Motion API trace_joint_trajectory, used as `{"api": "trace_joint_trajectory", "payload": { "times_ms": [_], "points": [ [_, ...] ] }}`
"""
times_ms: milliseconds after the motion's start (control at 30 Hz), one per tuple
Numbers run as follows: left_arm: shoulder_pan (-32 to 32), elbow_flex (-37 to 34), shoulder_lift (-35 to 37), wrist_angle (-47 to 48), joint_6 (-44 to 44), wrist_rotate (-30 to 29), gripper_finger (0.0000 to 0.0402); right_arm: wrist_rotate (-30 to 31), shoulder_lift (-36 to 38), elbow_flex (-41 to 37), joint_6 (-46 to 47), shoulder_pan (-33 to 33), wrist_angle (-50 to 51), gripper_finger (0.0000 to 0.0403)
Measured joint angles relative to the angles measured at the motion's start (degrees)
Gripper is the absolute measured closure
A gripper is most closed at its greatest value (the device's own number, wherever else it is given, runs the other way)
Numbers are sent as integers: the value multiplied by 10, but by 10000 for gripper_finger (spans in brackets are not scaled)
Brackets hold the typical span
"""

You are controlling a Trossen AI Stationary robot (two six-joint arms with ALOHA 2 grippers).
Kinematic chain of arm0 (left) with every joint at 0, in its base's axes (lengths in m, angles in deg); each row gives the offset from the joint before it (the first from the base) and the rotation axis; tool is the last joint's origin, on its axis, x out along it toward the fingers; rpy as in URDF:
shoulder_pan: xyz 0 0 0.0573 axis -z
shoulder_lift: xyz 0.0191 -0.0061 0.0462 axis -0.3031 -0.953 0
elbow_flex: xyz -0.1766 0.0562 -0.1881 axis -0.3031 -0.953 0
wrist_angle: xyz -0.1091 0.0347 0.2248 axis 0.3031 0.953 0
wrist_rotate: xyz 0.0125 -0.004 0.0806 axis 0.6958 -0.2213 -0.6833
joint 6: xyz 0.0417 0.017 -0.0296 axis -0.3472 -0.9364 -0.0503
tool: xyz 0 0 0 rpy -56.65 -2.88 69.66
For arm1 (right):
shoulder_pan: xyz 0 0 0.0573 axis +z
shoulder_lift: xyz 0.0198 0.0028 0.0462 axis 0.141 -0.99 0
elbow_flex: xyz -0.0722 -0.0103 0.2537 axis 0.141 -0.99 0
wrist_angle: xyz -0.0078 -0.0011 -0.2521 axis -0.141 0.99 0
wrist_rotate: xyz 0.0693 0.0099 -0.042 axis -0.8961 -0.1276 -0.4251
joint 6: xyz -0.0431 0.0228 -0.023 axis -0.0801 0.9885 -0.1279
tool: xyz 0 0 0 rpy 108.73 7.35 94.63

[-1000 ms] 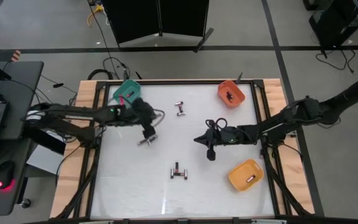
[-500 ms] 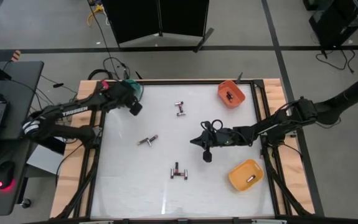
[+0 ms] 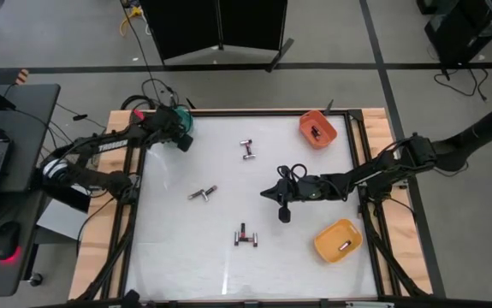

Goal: Sort batteries
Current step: Put the red battery into the green bin

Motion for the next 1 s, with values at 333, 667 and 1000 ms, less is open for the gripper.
{"api": "trace_joint_trajectory", "payload": {
  "times_ms": [333, 667, 1000],
  "points": [
    [-40, 52, -116, -12, -18, 0, 350, 0, 0, 0, 9, -5, -1, 390],
    [-44, 56, -137, -24, -6, 8, 349, 0, 0, 0, 28, -10, 3, 390],
    [-27, 56, -135, -27, 1, 19, 268, 0, 0, 0, 45, -13, 7, 390]
  ]
}}
